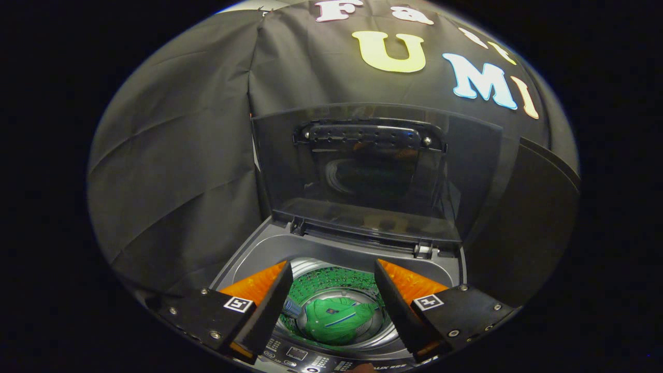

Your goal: Put the clothes into the washing machine and then close the washing machine lid.

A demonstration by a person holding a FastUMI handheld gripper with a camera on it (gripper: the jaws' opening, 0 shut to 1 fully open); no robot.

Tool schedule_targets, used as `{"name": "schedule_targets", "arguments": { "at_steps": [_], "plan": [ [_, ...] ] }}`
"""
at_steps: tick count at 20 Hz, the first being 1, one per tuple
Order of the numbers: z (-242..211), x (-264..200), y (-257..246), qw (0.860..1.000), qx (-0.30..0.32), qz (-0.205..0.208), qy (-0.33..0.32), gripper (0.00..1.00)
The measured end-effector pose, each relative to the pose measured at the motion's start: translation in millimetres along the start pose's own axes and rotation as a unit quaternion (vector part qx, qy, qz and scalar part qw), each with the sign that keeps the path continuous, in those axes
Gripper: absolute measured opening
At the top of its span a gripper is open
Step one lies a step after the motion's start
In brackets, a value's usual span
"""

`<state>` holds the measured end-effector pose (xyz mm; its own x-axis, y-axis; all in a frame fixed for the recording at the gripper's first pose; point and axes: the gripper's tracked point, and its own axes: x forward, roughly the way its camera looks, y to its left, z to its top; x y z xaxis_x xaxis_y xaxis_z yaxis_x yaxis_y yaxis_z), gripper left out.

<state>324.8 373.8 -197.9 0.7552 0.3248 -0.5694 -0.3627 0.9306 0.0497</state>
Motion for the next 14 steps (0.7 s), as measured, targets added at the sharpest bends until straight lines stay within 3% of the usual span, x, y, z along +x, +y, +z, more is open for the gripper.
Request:
{"name": "schedule_targets", "arguments": {
  "at_steps": [14],
  "plan": [
    [136,-19,-13,0.985,0.013,-0.022,-0.170,0.96]
  ]
}}
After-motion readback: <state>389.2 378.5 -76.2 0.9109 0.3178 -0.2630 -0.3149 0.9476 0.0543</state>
